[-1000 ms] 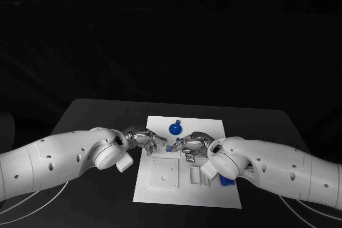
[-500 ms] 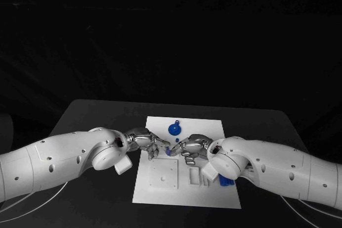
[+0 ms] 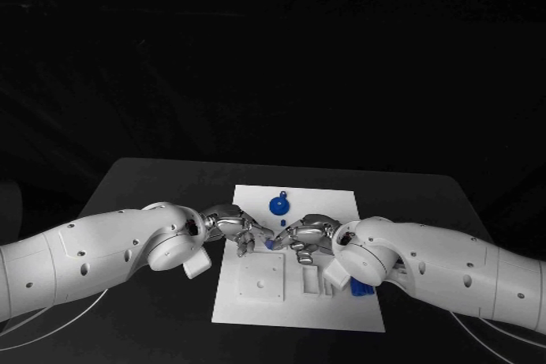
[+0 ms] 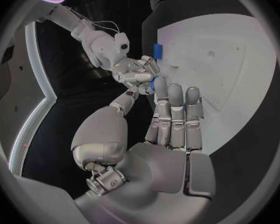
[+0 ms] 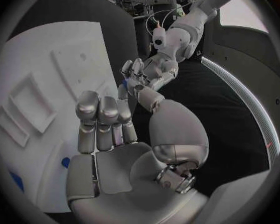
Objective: Assemble the parts on the task board
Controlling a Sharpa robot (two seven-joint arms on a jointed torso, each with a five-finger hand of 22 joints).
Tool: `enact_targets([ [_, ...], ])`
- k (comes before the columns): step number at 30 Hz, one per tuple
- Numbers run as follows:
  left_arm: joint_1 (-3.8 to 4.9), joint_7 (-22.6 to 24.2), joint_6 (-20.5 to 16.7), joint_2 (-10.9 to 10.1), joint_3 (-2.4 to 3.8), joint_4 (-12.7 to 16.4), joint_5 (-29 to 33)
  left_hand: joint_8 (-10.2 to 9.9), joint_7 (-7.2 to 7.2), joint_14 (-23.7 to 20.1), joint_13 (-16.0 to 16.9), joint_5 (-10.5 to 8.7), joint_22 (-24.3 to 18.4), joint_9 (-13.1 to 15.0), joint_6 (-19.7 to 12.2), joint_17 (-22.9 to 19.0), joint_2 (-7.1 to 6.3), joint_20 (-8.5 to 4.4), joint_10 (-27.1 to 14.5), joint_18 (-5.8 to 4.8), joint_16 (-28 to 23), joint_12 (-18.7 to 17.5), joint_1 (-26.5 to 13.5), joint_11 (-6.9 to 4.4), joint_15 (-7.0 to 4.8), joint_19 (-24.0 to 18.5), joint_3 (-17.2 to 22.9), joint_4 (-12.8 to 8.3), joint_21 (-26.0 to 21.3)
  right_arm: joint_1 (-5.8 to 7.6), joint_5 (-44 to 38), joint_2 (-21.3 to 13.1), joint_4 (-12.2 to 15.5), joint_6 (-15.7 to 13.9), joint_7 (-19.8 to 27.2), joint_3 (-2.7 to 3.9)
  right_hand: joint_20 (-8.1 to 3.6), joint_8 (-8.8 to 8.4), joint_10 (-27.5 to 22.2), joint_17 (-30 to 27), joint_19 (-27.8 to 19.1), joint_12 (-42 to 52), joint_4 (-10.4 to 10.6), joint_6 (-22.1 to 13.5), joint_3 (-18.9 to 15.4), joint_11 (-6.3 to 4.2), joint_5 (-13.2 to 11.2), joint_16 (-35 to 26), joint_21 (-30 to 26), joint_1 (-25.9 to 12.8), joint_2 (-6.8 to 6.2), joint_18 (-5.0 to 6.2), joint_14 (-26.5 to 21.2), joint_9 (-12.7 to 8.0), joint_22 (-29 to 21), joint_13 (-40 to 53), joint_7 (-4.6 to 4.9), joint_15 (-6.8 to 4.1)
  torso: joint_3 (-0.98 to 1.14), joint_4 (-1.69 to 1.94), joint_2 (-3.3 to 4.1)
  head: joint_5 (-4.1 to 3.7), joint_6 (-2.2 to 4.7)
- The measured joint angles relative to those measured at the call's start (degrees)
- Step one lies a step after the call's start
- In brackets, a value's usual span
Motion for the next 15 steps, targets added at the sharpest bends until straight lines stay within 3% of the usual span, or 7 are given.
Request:
enact_targets([
  [6,0.00,-0.04,0.69,0.19,-0.02,0.08,-0.16,0.44,-0.23,0.00,0.15,4.42,0.00,0.00,0.23,0.10,0.90,0.00,0.22,0.00,0.47,0.39,0.91,-0.23,0.00,0.00,0.43,-1.22,0.43,0.00,-0.02,0.03,0.01,0.26,-0.10,0.01,0.00,-0.01,0.00,0.05,0.00,0.00,0.00,0.00,0.00,0.00,0.00,0.00,0.22,0.00,0.00,0.05,0.01,0.08,0.00,0.00,0.00,0.01,0.00,0.03,0.00,0.03,-0.12],
  [8,0.00,-0.05,0.90,0.19,-0.02,0.11,-0.19,0.64,-0.24,0.01,0.15,5.38,0.00,0.02,0.24,0.10,1.61,0.00,0.22,0.00,0.47,0.39,1.61,-0.23,-0.01,0.00,0.67,-2.08,0.44,0.00,-0.03,0.03,0.01,0.35,-0.13,0.01,0.00,-0.01,0.00,0.05,0.00,0.00,0.00,0.00,0.00,0.00,0.00,0.00,0.22,0.00,0.00,0.05,0.01,0.08,0.00,0.00,0.00,0.02,-0.02,0.05,0.01,0.03,-0.25],
  [10,0.00,-0.05,1.13,0.16,-0.02,0.11,-0.23,0.88,-0.52,0.14,0.15,7.59,-0.01,0.06,0.52,0.09,2.48,0.00,0.22,0.00,0.47,0.39,2.48,-0.23,-0.14,0.00,1.09,-3.16,0.68,0.00,-0.03,0.03,0.01,0.45,-0.15,0.01,0.00,-0.04,0.00,0.05,0.00,0.00,0.00,0.00,0.00,0.00,0.00,0.00,0.22,0.00,0.00,0.06,0.01,0.09,0.00,0.00,0.00,0.02,-0.02,0.07,0.01,0.10,-0.31],
  [15,0.00,-0.07,1.63,0.10,-0.02,0.11,-0.46,0.89,-0.52,0.16,0.14,8.19,-0.01,0.09,0.52,0.09,2.41,0.00,0.23,-0.01,0.47,0.39,2.98,-0.22,-0.15,0.00,1.14,-3.84,0.68,0.00,-0.04,0.06,0.00,0.66,-0.18,0.01,0.00,-0.05,-0.01,0.05,0.00,0.00,0.00,0.00,0.00,0.01,0.00,0.00,0.22,0.00,0.00,0.06,0.02,0.09,-0.01,-0.01,0.00,0.03,-0.02,0.06,0.01,0.14,-0.47],
])
